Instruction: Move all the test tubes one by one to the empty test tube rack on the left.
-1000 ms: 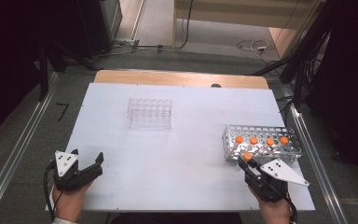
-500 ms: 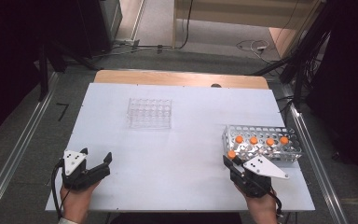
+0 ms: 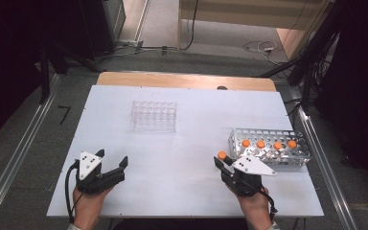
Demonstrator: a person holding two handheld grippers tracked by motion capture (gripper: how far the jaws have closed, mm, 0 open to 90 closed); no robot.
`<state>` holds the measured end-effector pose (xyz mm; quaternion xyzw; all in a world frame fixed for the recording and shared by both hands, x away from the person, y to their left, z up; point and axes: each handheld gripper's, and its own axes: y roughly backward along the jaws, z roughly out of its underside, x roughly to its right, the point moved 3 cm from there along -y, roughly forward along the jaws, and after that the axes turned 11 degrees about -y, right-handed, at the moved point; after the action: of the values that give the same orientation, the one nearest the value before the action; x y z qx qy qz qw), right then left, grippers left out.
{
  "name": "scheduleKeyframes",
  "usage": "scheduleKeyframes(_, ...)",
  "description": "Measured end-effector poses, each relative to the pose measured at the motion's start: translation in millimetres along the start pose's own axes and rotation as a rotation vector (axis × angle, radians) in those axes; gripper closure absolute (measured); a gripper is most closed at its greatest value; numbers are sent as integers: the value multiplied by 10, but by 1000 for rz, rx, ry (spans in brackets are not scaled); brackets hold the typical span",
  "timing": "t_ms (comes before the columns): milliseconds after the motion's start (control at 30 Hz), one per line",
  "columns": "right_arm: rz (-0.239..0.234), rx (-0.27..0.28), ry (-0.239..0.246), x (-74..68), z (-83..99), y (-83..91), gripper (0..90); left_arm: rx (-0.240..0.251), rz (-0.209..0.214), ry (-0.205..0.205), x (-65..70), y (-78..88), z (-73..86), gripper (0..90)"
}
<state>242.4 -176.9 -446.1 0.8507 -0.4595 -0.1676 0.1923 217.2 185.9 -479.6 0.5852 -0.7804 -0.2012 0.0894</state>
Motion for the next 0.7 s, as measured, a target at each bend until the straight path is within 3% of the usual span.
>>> scheduleKeyframes(200, -13, -7, 14, -71, -22, -125, 714, 2, 34, -30, 126, -62, -69, 186)
scheduleKeyframes(700, -40, -19, 39, -194, -77, -351, 714, 31, 79, -52, 293, -143, -238, 199)
